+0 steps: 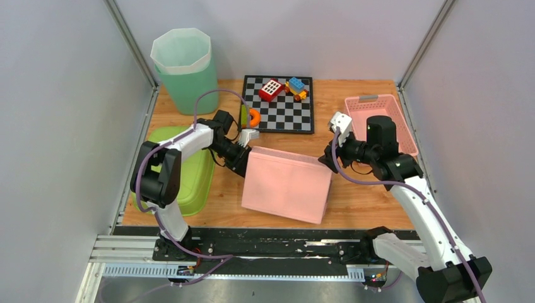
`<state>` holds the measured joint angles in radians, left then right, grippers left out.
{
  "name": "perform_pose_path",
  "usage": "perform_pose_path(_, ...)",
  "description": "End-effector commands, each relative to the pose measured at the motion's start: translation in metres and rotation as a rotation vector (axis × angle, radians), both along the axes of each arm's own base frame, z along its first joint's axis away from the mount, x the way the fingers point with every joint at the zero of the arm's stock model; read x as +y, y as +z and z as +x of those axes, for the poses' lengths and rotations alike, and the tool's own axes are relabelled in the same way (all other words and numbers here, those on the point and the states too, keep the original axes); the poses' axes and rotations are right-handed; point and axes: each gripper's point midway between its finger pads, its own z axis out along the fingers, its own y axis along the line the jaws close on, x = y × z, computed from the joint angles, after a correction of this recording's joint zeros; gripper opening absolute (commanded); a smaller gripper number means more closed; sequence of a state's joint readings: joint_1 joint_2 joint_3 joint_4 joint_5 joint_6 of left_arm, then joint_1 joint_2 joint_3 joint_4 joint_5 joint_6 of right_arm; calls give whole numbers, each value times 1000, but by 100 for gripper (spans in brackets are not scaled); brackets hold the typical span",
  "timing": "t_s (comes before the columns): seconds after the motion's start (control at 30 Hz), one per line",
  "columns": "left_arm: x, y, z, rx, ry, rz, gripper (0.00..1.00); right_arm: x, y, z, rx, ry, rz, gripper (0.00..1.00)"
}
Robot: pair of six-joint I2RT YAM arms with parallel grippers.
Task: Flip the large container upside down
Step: Turn the container upside down at the center of the board.
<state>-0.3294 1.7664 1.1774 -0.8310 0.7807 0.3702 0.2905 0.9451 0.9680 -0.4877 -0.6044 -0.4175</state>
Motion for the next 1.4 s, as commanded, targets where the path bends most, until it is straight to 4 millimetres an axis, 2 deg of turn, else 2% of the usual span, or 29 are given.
perform_pose_path(0.0, 19, -19, 7, 3, 41, 151, 22, -7, 1, 4, -15, -37, 6, 69)
perform_pose_path(0.1, 22, -23, 9, -7, 64, 175, 23, -8, -1, 5, -16, -41, 2, 69)
perform_pose_path(0.3, 29, -28, 14, -32, 99, 220, 36, -8, -3, 6, -11, -42, 2, 69)
perform_pose_path(0.63, 29, -16, 21, -85, 128, 205, 46, -9, -4, 5, -10, -39, 2, 69)
perform_pose_path(0.77, 27, 2, 28, -147, 135, 178, 54, -11, -5, 8, -21, -49, -14, 69)
perform_pose_path(0.97, 26, 43, 37, -283, 148, 136, 66, -29, -6, 27, -39, -177, -71, 69)
perform_pose_path(1.03, 26, 60, 39, -337, 148, 117, 78, -35, -7, 32, -38, -215, -86, 69)
perform_pose_path(1.1, 26, 75, 38, -392, 136, 96, 98, -41, -7, 37, -43, -258, -99, 69)
perform_pose_path(1.23, 27, 106, 32, -530, 82, 53, 100, -61, -5, 51, -66, -387, -139, 70)
perform_pose_path(1.37, 31, 120, 19, -699, -57, 78, 100, -82, -6, 66, -62, -514, -180, 72)
